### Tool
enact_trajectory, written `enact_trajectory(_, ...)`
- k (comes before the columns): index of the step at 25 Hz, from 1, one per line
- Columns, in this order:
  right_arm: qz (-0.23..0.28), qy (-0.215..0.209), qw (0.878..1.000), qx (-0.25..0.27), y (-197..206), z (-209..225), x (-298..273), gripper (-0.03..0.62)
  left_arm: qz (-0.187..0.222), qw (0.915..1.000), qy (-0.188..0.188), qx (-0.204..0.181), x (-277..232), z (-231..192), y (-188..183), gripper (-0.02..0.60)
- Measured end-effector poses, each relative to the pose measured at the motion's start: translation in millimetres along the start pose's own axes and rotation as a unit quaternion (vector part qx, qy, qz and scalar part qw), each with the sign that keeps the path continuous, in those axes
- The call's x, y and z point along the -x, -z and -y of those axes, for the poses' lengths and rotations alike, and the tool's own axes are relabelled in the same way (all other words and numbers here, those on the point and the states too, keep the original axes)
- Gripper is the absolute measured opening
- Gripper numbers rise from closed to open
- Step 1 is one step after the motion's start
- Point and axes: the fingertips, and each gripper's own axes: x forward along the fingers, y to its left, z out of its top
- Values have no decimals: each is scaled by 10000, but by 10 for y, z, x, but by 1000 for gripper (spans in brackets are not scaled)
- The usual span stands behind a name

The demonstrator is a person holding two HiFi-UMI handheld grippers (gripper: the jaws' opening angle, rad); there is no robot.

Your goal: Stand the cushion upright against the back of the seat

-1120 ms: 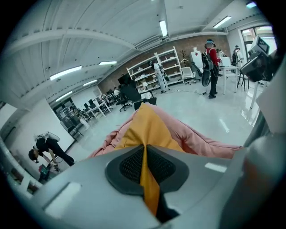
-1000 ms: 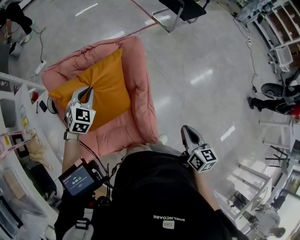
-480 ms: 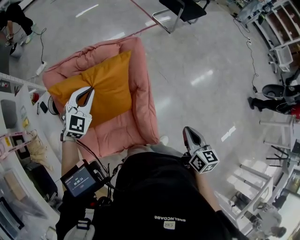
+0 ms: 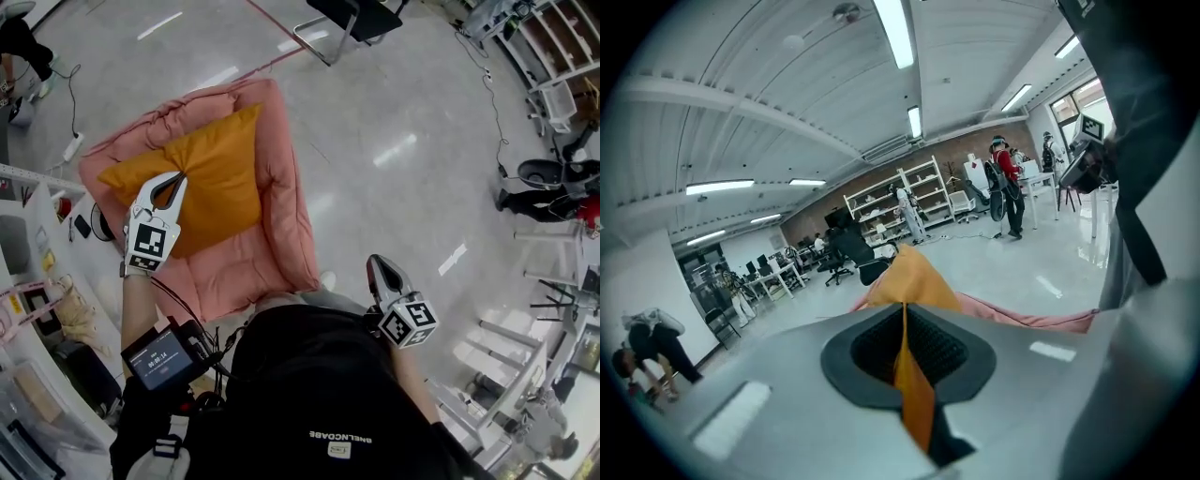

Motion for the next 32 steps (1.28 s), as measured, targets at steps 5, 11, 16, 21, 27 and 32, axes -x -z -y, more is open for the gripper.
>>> enact_trajectory(5,-32,151,9999,15,17,-134,-244,3,47,9996,-26,294,-157,-230,375,31)
enact_trajectory(11,-90,346,9994,22,-49,-125,-314,3,-119,9976,-166,665,-323,-509,666,31)
enact_trajectory(16,-152,450,9989,28,-93,-171,-415,3,-287,9966,-235,733,-466,-665,901,29)
enact_trajectory(21,-172,579,9981,86,-112,-209,-470,3,-551,9947,-292,823,-702,-765,1181,29)
enact_trajectory(27,-79,793,9968,60,-141,-176,-401,3,-885,9905,-295,1007,-951,-863,1366,34)
enact_trajectory(32,-70,817,9966,86,-134,-258,-357,3,-1071,9879,-305,1084,-1033,-923,1458,44)
